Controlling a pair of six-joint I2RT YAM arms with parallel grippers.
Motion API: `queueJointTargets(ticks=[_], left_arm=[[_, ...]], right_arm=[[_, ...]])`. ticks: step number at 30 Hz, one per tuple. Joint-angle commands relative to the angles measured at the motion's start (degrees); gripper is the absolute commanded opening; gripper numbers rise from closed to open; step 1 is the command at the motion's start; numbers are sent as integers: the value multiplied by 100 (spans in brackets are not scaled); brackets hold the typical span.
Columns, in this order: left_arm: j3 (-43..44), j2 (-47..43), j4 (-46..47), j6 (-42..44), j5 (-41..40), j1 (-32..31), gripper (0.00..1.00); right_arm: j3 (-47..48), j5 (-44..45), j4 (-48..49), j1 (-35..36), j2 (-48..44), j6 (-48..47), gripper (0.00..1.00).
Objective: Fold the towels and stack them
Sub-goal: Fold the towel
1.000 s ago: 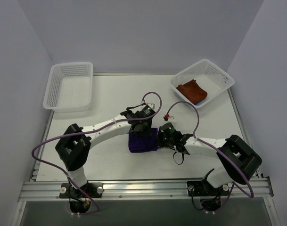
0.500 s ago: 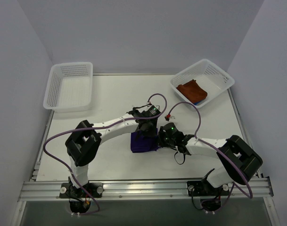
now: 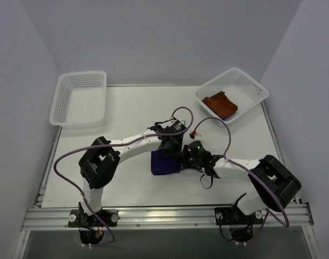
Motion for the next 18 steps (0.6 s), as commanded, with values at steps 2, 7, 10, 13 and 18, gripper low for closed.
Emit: queueJointTargets(ticks=[2, 7, 10, 13, 18], left_arm=[[344, 50, -87, 8, 65, -63, 33], [406, -292, -104, 280, -14, -134, 64], [379, -617, -131, 377, -84, -143, 75], [239, -1038, -201, 430, -286, -134, 86], [-200, -1986, -342, 439, -787, -11, 94]], right_arm=[[-206, 123, -675, -54, -38, -93, 17], [-189, 509, -1106, -72, -582, -146, 23], [-136, 852, -1571, -81, -1083, -198, 31], [-66, 1195, -2072, -81, -1636, -339, 48], [92, 1187, -2407, -81, -2340, -928, 85]])
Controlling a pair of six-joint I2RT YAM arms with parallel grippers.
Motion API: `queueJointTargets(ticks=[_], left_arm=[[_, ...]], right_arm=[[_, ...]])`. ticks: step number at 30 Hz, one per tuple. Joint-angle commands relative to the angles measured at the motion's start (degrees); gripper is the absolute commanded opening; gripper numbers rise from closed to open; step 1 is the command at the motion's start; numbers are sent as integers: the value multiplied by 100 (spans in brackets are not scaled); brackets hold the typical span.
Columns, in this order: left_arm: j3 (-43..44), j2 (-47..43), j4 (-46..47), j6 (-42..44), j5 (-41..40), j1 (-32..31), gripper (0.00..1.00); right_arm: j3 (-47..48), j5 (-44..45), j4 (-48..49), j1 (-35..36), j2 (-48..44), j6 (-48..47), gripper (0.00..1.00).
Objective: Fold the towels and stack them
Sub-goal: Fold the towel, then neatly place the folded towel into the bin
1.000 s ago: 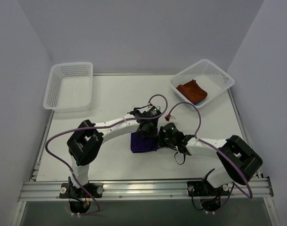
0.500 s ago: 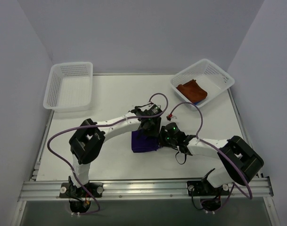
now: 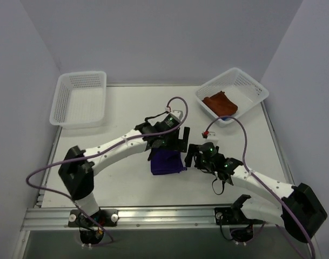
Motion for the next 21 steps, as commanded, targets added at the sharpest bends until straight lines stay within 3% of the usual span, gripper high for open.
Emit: queueJointTargets(ticks=[1, 3, 5, 9, 12, 16, 21], left_arm=[[-255, -989, -180, 31, -629, 109, 94], [-659, -1507, -329, -75, -902, 293, 94], [-1202, -2042, -478, -286, -1123, 504, 94], [-2186, -2966, -725, -637, -1132, 1416, 94], [-2785, -3599, -988, -813, -1150, 1822, 94], [-3217, -4110, -1279, -901, -1202, 2051, 94], [-3429, -4357, -1341, -936, -1185, 2149, 94]], right_arm=[[236, -58, -451, 46, -389, -678, 100], [429, -298, -293, 230, -416, -995, 100], [727, 122, -441, 502, -268, -1224, 100], [1668, 1274, -916, 1538, 915, -1813, 100], [2423, 1907, -1163, 1820, 1934, -2200, 100], [3268, 2566, -1514, 2119, 3159, -2640, 100], [3972, 3242, -1962, 2147, 4171, -2536, 100]])
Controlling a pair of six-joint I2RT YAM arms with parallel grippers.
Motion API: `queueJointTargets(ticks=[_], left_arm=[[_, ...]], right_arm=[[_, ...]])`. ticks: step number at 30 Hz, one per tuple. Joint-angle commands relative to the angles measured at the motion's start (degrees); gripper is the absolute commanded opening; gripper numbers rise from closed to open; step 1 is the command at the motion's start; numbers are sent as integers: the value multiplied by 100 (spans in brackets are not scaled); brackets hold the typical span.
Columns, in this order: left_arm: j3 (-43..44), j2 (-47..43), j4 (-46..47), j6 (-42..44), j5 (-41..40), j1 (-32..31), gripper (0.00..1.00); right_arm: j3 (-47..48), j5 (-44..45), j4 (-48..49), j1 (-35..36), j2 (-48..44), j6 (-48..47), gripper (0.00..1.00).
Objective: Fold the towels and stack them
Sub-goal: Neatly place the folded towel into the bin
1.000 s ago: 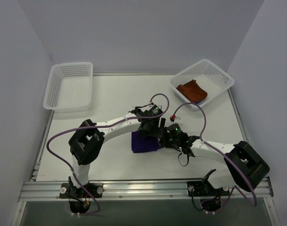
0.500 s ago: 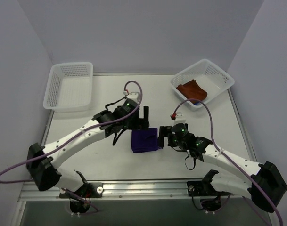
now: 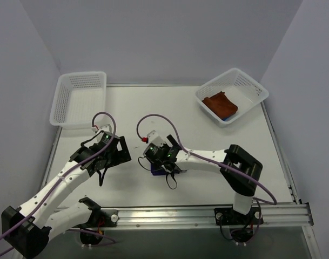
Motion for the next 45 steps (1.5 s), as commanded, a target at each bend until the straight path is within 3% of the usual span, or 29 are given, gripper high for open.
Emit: queueJointTargets(ticks=[1, 14, 21, 39, 45], left_arm=[[29, -114, -132, -119, -59, 66, 94], [37, 404, 290, 4, 257, 92, 94], [37, 413, 281, -14, 231, 92, 94], [90, 738, 501, 48, 442, 101, 94], [99, 747, 519, 74, 433, 101, 94]], right_arm=[[353, 1005, -743, 9, 325, -48, 100], [432, 1296, -568, -52, 545, 313, 100], [362, 1340, -507, -456, 440, 383, 100], [642, 232, -137, -2424, 141, 454, 100], [679, -222, -112, -2434, -174, 322, 100]])
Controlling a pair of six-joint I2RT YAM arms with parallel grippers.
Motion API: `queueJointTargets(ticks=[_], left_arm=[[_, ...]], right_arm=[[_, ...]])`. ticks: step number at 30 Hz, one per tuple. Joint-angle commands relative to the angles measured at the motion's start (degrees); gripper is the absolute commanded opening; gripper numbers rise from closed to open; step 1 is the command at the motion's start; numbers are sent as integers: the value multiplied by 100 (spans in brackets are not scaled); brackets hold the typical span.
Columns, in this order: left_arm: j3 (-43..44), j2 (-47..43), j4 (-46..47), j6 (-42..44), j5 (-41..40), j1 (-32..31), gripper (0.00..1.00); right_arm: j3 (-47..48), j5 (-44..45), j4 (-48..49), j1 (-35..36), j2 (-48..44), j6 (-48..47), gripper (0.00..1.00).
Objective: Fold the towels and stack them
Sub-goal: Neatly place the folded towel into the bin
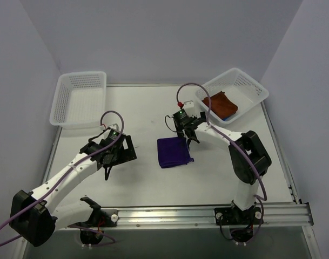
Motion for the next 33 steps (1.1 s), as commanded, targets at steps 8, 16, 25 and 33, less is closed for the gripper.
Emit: queueJointTargets(ticks=[8, 16, 25, 33], left_arm=[[281, 201, 137, 202, -30, 51, 94], [466, 281, 163, 377, -153, 121, 94], [404, 228, 66, 448, -162, 402, 94], [360, 62, -56, 474, -189, 569, 94]], right_arm=[[-845, -1479, 50, 371, -1937, 593, 100], [-2462, -2746, 708, 1416, -2878, 2436, 100], [-3228, -3335, 1772, 1646, -2493, 3345, 100], [-2552, -2631, 1122, 1181, -1851, 2713, 100]])
